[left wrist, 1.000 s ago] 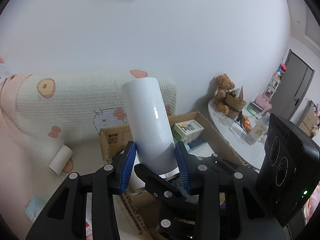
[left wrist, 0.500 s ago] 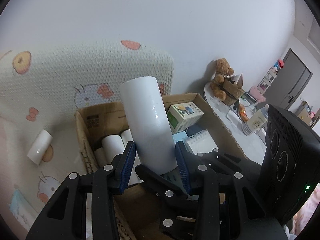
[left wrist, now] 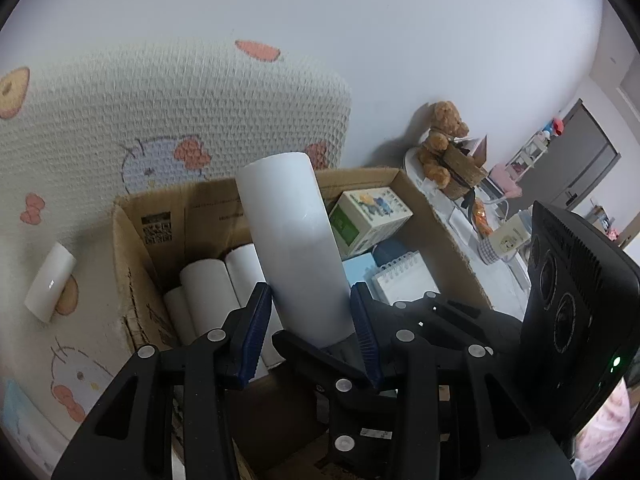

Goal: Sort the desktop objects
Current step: 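Carry the upright white tube in the left gripper over the cardboard box, then lower the tube upright beside the white rolls in the box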

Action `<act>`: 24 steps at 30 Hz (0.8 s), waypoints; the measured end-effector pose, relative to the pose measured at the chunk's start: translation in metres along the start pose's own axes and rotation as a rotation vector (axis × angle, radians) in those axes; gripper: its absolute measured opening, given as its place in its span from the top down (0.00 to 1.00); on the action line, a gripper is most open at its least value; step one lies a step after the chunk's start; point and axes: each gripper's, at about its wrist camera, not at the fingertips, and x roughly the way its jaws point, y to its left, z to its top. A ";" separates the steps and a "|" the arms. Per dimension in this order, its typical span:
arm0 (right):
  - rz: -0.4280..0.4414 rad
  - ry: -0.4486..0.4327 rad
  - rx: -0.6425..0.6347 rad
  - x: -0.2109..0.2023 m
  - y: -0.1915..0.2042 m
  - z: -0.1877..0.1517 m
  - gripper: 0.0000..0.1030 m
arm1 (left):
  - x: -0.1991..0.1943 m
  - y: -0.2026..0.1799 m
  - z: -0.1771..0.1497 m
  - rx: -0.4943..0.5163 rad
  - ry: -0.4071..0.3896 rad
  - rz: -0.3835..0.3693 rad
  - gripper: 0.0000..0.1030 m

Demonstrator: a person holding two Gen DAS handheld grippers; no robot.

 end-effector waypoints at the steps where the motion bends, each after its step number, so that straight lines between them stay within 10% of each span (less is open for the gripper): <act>1: 0.013 0.016 0.012 0.002 -0.003 -0.001 0.61 | 0.003 0.001 0.000 -0.006 0.010 -0.003 0.57; 24: 0.042 0.176 0.109 0.016 -0.032 -0.003 0.61 | 0.049 0.007 0.013 -0.087 0.165 -0.084 0.57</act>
